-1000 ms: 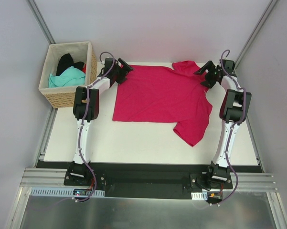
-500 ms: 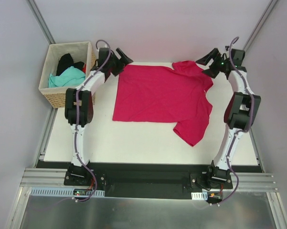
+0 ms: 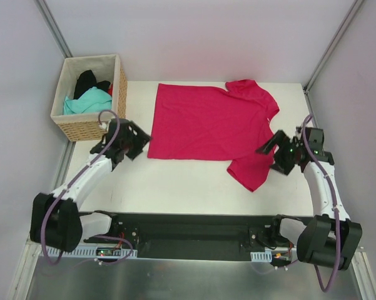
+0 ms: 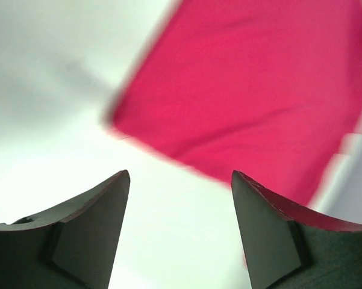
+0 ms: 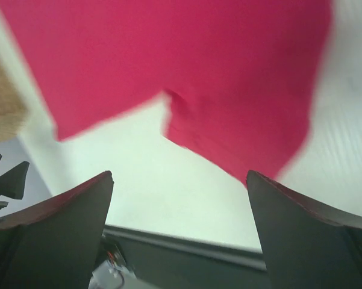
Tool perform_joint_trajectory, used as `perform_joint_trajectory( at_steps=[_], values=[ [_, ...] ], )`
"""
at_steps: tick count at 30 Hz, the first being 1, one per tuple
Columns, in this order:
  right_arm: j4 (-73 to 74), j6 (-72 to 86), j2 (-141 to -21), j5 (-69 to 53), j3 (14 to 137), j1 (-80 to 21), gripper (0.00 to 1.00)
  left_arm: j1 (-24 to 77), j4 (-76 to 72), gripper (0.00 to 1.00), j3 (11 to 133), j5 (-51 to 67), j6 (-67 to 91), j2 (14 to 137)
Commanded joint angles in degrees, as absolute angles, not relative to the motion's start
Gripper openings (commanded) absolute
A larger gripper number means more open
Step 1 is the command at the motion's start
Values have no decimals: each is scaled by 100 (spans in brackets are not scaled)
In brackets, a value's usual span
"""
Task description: Fold and stack the t-shirts
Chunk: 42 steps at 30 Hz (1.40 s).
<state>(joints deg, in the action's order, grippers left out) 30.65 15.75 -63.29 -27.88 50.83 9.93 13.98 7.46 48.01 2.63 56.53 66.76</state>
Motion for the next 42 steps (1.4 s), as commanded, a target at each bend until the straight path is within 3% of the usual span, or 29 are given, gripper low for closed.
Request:
perform_joint_trajectory(
  at_steps=[1, 11, 29, 36, 38, 40, 42],
  values=[
    [4262, 1301, -5793, -1899, 4439, 993, 97, 1354, 1222, 67, 4096, -280, 6170, 7022],
    [4157, 1266, -5651, -1653, 4078, 976, 97, 1230, 413, 55, 4008, -228, 5959, 8182],
    [4263, 1204, -5836, -1574, 3982, 967, 96, 1512, -264, 48, 3701, -316, 6266, 8675],
    [4394, 1257, -5757, -1556, 3946, 958, 97, 1512, -211, 23, 3595, -562, 6398, 8710],
    [4412, 1292, -5713, -1573, 3876, 914, 97, 1512, -193, 8, 3586, -624, 6390, 8693],
    [4360, 1353, -5678, -1573, 3683, 844, 97, 1512, -193, 0, 3603, -633, 6372, 8727],
    [4176, 1476, -5713, -1547, 3543, 686, 97, 1512, -193, 0, 3674, -581, 6328, 8815]
  ],
)
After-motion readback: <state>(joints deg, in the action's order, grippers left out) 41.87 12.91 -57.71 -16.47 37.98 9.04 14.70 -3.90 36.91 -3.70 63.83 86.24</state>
